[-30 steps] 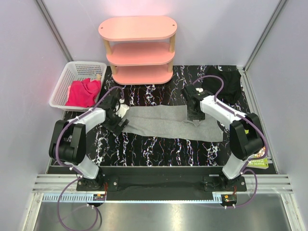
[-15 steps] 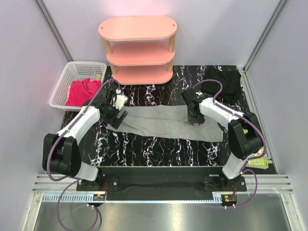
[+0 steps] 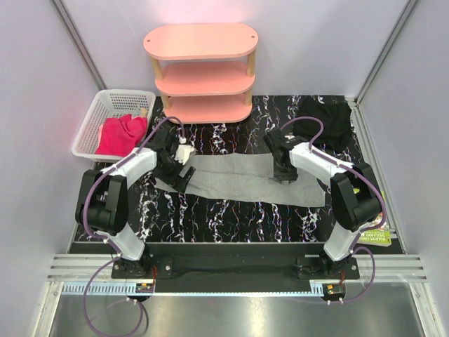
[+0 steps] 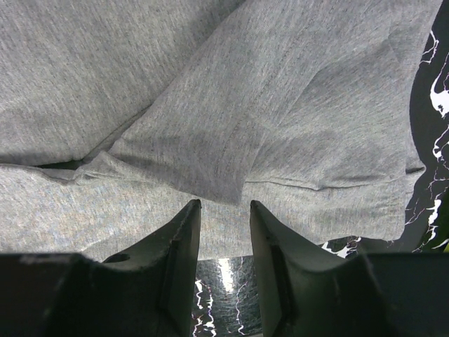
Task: Fold and stack the t-shirts
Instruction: Fold the tshirt
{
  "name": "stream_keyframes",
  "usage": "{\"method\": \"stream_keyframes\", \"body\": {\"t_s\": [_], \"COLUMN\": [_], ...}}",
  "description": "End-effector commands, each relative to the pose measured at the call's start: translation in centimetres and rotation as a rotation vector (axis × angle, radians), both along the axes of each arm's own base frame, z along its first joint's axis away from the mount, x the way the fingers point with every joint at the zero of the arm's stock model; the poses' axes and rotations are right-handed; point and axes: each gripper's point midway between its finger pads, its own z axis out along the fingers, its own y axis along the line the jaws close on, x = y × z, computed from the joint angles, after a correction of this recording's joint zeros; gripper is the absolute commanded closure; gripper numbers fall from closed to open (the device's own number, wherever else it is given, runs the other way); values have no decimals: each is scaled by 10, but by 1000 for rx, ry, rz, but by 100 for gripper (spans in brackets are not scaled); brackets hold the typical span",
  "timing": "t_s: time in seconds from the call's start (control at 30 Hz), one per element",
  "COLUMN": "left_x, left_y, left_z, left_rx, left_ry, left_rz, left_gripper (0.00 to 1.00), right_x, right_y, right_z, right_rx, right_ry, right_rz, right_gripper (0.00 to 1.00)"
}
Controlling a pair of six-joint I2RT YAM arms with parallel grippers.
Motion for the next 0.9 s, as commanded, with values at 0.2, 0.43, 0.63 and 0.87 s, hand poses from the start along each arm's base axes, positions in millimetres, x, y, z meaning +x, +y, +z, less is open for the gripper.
{"method": "stream_keyframes", "body": {"t_s": [0.2, 0.43, 0.63, 0.87], "left_x": [-11, -30, -34, -36], "left_y": [16, 38, 42, 47], "left_z": [-20, -34, -39, -33], "left_rx": [-85, -27, -18, 5], "left_ry": [69, 73, 70, 45], "left_rz": [50, 57, 67, 59], "left_gripper": [1, 1, 1, 1], "right_x": [17, 28, 43, 60], "right_y": [5, 11, 16, 23], "right_z": [12, 6, -1, -10], "right_rx": [-2, 3, -11, -18], "right_ry": [-70, -71, -80, -86], "right_rz": [-12, -8, 2, 11], "right_gripper": [58, 59, 59, 67]}}
